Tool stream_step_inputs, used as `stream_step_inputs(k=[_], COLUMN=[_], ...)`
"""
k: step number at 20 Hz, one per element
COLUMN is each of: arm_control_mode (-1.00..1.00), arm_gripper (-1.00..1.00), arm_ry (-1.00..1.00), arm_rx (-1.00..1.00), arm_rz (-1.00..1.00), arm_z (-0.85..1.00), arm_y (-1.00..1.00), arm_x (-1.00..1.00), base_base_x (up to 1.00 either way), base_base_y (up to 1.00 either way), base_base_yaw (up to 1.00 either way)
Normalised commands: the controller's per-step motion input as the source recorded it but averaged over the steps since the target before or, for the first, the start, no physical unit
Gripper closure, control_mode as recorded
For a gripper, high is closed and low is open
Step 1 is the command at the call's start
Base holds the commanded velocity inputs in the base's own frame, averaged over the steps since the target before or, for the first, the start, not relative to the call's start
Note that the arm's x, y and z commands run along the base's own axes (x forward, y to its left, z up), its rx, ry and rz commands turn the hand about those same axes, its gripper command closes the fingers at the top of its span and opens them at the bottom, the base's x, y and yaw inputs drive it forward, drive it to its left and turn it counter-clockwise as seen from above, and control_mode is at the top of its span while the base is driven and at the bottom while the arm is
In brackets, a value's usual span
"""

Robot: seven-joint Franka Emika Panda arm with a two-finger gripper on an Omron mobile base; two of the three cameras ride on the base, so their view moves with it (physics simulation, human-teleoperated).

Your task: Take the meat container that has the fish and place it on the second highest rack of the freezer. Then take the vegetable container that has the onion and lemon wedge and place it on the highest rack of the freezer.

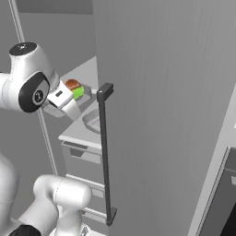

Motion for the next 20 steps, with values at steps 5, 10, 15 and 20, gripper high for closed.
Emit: stream_step_inputs(k=[5,10,15,20], arm_control_mode=[-1.00,-1.00,-1.00,-1.00], arm_gripper=[1.00,1.00,1.00,1.00], arm_ry=[-0.10,-0.03,0.01,0.01], arm_rx=[0.01,0.00,0.00,0.00], arm_rz=[-0.28,-0.22,-0.07,0.00], arm_z=[0.25,0.20,0.04,-0.17], arm_y=[0.20,0.10,0.00,-0.01], arm_x=[0.22,0.54,0.79,0.97], base_base_x=[0.00,0.00,0.00,0.00], base_base_y=[0.00,0.00,0.00,0.00], base_base_yaw=[0.00,0.00,0.00,0.00])
